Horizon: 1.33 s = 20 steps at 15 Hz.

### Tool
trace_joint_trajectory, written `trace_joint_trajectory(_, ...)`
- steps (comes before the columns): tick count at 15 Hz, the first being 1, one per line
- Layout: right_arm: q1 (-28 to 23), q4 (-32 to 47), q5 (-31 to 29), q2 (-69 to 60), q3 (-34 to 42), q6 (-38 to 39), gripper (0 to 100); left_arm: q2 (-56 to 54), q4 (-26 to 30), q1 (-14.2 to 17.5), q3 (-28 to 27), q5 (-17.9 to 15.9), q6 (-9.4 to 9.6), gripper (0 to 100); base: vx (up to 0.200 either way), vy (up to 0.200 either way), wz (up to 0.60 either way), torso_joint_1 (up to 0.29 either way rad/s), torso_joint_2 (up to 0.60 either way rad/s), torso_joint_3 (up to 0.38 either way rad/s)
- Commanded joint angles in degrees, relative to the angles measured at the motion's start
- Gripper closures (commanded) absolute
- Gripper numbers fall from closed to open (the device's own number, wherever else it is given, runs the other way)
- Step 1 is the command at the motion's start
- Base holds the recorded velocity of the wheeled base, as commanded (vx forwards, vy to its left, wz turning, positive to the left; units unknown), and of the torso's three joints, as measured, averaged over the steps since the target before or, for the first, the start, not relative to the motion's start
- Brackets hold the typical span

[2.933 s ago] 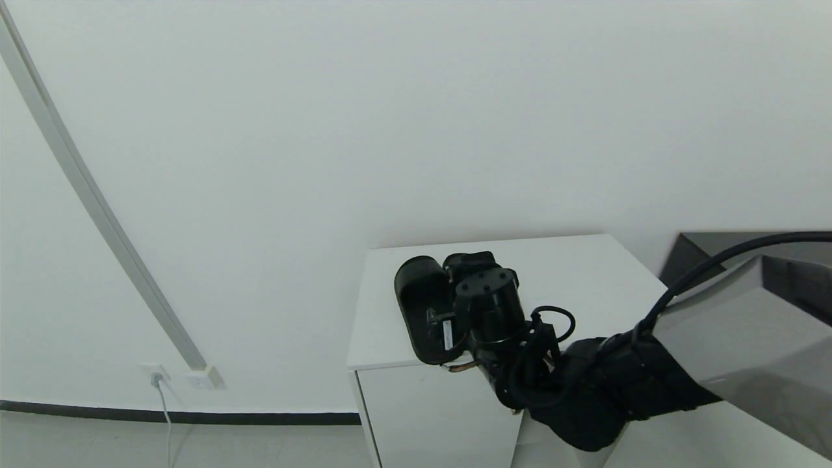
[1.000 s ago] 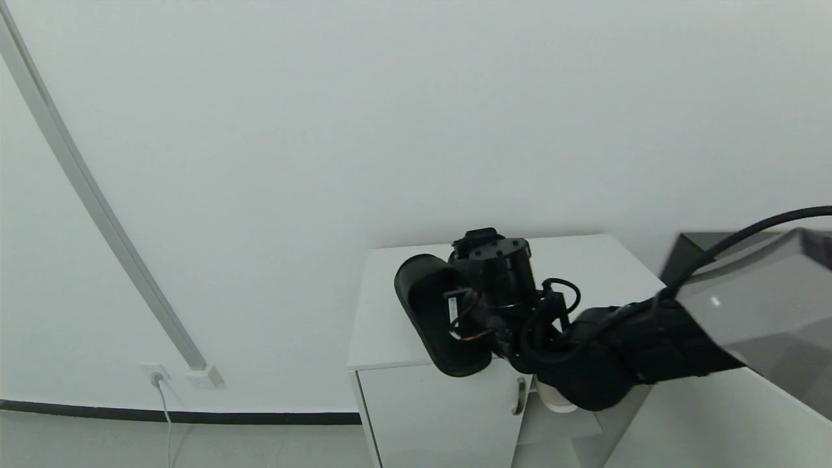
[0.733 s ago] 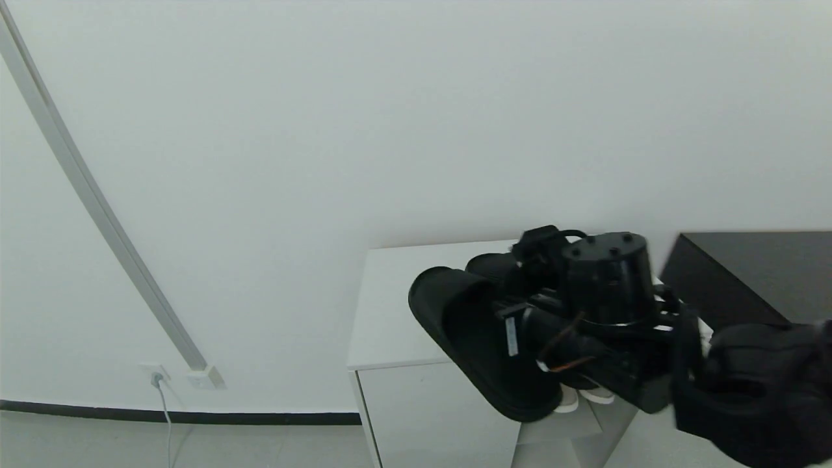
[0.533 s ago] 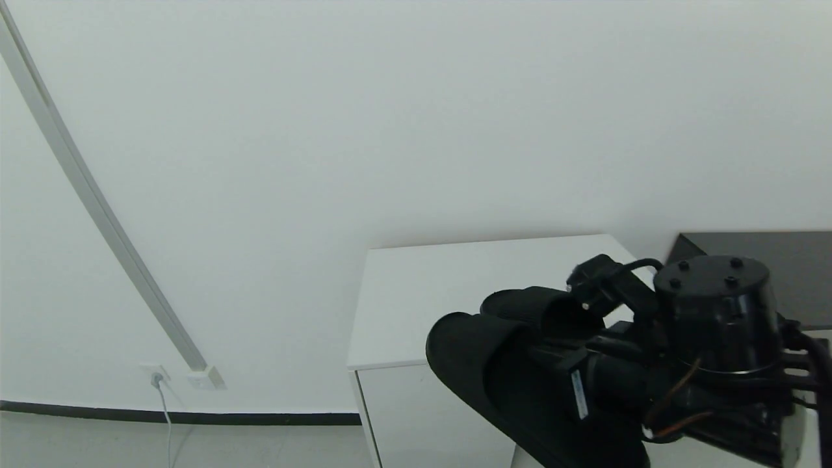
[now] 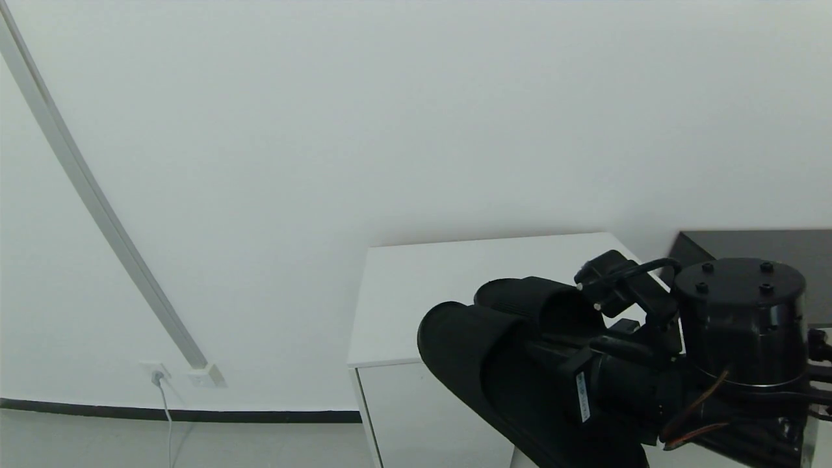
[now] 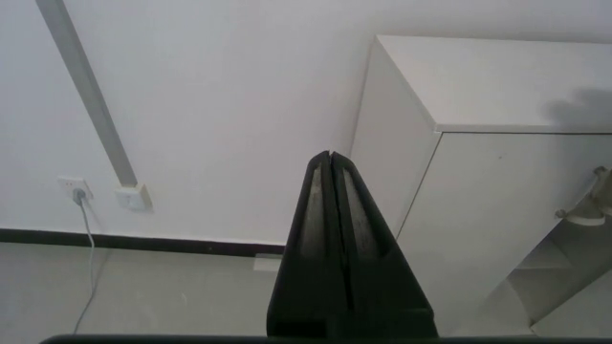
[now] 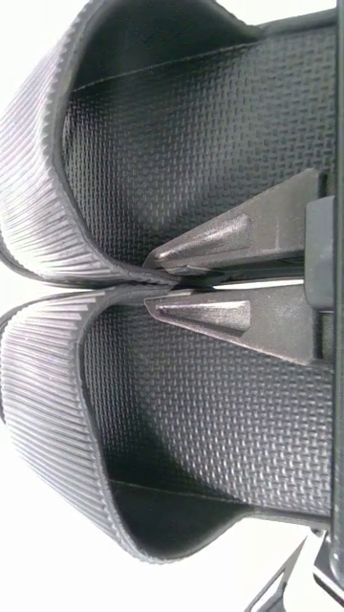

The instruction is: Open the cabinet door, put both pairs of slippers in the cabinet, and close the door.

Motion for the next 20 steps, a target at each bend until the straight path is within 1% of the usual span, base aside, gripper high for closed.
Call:
trace_joint_trajectory(1,0.3,0.0,0.0,0.6,0.0,0.0,100,0.0,0.0,-0.2,0.0,0.0,0.01,100,-0.200,0.000,0.00,0.017,0.01,0.007)
trace_joint_trajectory(8,0.5,0.0,0.1,0.7,0.5,-0.1,100,0.0,0.0,-0.2,0.0,0.0,-0.08,100,-0.200,0.000,0.00,-0.003,0.00,0.004)
trace_joint_trajectory(10,0.5,-0.1,0.1,0.6,1.0,-0.1,100,-0.1,0.0,-0.2,0.0,0.0,-0.08,100,0.000,0.000,0.00,0.000,0.00,0.000)
trace_joint_trajectory(12,0.5,-0.1,0.1,0.4,1.3,-0.1,100,-0.6,0.0,-1.3,0.0,0.0,-0.08,100,0.000,0.000,0.00,0.000,0.00,0.000)
trace_joint_trajectory(14,0.5,-0.1,0.1,0.4,1.5,-0.2,100,-3.5,0.0,-5.1,-0.1,0.1,-0.17,100,0.000,0.000,0.00,0.000,0.00,0.000)
trace_joint_trajectory(17,0.7,-0.1,0.0,0.1,1.5,-0.2,100,-4.9,0.0,-4.7,-0.1,0.2,-0.43,100,0.000,0.000,0.00,0.000,0.00,0.000)
trace_joint_trajectory(18,0.8,-0.1,0.0,-0.3,1.5,-0.3,100,-4.9,0.0,-4.7,0.0,0.2,-0.43,100,0.000,-0.200,0.00,0.007,0.00,0.002)
trace_joint_trajectory(20,0.8,-0.1,0.0,-0.2,1.5,-0.3,100,-4.9,0.0,-4.7,0.0,0.2,-0.43,100,0.000,0.000,0.00,0.000,0.00,0.000)
